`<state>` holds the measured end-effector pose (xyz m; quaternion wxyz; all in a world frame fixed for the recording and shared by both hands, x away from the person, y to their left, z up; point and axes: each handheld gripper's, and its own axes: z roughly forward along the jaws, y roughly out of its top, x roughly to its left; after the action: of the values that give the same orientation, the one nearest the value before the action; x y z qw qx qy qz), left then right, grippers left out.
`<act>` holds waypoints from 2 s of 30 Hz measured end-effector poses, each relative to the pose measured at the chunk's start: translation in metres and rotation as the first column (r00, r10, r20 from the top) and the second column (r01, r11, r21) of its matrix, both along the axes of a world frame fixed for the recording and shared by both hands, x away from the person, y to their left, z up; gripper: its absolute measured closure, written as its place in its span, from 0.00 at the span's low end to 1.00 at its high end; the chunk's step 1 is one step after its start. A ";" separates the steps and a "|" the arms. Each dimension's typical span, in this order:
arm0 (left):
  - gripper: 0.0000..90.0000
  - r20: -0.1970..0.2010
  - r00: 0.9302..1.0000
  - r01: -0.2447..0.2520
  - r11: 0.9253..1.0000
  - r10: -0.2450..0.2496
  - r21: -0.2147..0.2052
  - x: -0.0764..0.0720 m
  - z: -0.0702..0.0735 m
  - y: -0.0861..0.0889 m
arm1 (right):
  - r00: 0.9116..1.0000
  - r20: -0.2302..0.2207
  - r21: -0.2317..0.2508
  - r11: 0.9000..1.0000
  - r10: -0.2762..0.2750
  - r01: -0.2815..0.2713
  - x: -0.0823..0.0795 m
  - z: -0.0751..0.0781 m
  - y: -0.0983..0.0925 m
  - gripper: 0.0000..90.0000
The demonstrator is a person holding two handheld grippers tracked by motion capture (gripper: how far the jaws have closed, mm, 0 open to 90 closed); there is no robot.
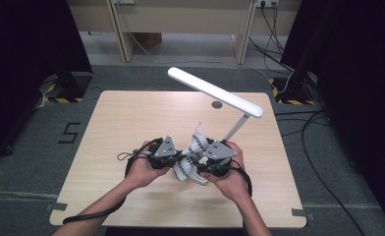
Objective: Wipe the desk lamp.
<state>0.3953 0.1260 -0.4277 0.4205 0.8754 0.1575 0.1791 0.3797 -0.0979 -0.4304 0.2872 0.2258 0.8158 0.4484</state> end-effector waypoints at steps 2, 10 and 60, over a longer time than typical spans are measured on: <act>0.92 0.007 1.000 0.022 1.000 -0.022 0.001 -0.001 0.002 -0.001 | 1.000 0.001 -0.009 1.000 0.012 -0.012 0.001 -0.002 0.000 0.19; 0.92 0.008 0.999 0.054 0.999 -0.054 -0.003 -0.002 0.007 -0.004 | 0.998 -0.012 -0.027 0.997 0.069 -0.069 0.004 -0.011 0.002 0.31; 0.78 -0.133 0.979 -0.160 0.987 0.157 -0.013 0.041 -0.058 -0.018 | 0.972 -0.074 0.023 0.974 -0.222 0.224 -0.023 0.001 -0.082 0.93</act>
<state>0.4368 0.1084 -0.4861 0.4040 0.8649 0.2564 0.1519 0.3571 -0.1803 -0.4295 0.3031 0.3362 0.7878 0.4177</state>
